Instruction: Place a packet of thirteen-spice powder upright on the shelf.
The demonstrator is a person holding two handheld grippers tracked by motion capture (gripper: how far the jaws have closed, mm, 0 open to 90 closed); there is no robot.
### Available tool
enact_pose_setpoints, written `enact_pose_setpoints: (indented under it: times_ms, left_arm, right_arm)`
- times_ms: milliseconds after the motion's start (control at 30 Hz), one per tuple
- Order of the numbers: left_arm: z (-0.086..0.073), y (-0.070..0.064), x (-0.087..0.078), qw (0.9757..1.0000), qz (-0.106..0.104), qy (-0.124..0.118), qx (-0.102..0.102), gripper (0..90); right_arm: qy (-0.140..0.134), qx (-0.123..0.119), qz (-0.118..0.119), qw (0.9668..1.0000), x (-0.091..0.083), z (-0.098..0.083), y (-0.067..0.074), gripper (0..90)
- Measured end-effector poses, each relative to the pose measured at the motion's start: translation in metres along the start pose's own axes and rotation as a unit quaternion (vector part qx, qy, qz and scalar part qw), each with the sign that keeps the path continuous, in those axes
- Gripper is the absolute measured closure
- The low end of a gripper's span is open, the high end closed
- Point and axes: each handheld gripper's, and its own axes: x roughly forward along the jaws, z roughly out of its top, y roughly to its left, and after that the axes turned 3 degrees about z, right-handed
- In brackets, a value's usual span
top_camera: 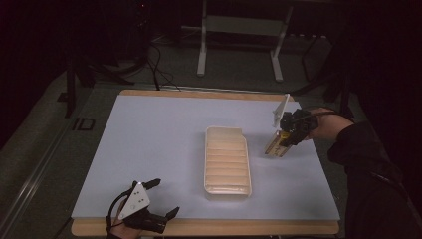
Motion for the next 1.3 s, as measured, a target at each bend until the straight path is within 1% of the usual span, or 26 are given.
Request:
enact_pose_setpoints:
  times_ms: [133,300,467,700,833,933,1067,1133,1300]
  left_arm:
    - [0.0,0.0,0.0,1.0,0.0,0.0,0.0,0.0]
    - [0.0,0.0,-0.001,1.0,0.0,0.0,0.001,0.0]
    - [0.0,-0.001,-0.001,1.0,-0.001,0.0,0.001,0.0]
    - [0.0,-0.001,-0.001,1.0,-0.002,0.001,0.002,0.0]
    - [-0.001,-0.001,-0.001,1.0,-0.001,0.001,0.001,0.0]
    - [-0.001,-0.002,-0.001,1.0,-0.002,0.003,0.004,0.0]
    - [-0.001,-0.003,-0.002,1.0,-0.003,0.003,0.008,0.0]
    - [-0.001,-0.003,-0.002,1.0,-0.003,0.002,0.008,0.0]
    - [-0.001,-0.003,-0.004,1.0,-0.003,0.001,0.007,0.0]
  right_arm:
    - [-0.018,-0.014,0.002,0.9997,-0.009,0.006,0.002,67.7]
    - [-0.021,-0.022,0.004,0.9995,-0.014,0.014,0.002,67.7]
    - [-0.051,-0.039,-0.001,0.998,-0.024,0.024,0.003,67.7]
    - [-0.062,-0.051,-0.009,0.9967,-0.033,0.04,0.004,67.7]
    - [-0.079,-0.066,-0.01,0.9946,-0.036,0.048,0.005,67.7]
    - [-0.089,-0.077,-0.007,0.993,-0.037,0.054,0.005,67.7]
    - [-0.104,-0.085,-0.008,0.9909,-0.039,0.063,0.004,67.7]
    - [-0.113,-0.094,-0.009,0.989,-0.04,0.067,0.004,67.7]
    - [-0.148,-0.103,-0.016,0.9834,-0.037,0.077,-0.003,67.7]
